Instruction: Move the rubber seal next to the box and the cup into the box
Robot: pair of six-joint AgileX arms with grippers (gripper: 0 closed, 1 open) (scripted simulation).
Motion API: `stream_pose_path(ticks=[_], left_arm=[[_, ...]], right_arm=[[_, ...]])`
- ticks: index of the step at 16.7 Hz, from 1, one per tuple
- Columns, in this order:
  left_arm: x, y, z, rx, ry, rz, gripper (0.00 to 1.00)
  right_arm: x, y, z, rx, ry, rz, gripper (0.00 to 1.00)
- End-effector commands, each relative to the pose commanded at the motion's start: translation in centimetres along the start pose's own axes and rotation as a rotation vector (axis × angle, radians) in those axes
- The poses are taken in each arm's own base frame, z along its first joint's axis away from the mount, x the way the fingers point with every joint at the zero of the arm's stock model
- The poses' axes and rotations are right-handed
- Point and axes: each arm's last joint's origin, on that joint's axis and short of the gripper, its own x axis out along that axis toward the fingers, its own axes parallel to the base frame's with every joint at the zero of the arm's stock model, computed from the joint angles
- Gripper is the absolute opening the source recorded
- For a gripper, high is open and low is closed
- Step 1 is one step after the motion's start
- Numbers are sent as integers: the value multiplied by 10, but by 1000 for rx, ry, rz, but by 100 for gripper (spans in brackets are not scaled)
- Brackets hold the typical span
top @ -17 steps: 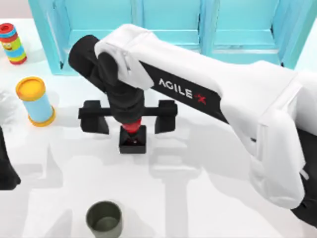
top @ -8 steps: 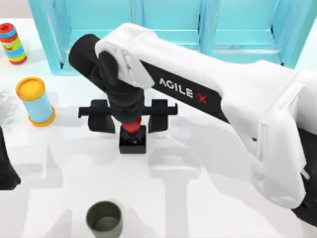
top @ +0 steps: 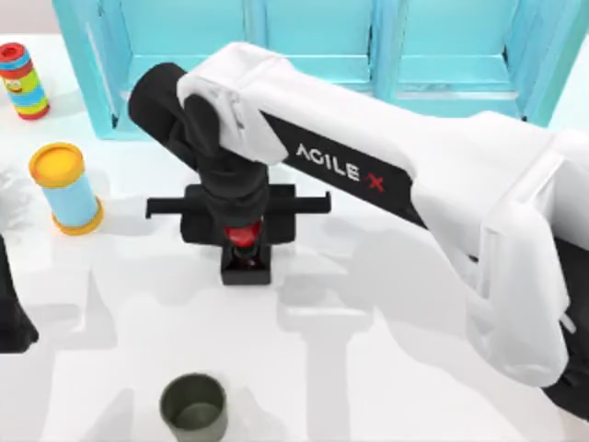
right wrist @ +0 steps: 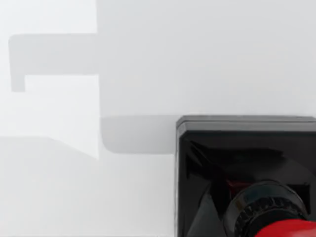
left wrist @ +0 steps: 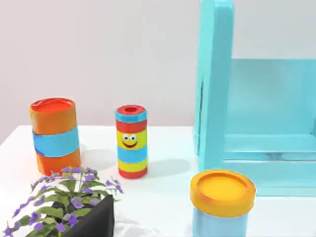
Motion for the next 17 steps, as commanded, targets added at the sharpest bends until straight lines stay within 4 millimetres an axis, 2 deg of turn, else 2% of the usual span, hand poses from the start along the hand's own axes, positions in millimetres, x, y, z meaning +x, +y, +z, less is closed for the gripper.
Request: stream_pose_path(ticks=[10, 13, 17], left_arm=[[0, 0, 0, 0, 0, 0, 100], [0, 0, 0, 0, 0, 0, 100], [0, 0, 0, 0, 0, 0, 100]], right_arm=[[-4, -3, 0, -7, 3, -2, 0], [-28, -28, 9, -11, 8, -11, 0], [-83, -77, 17, -5, -7, 5, 0]])
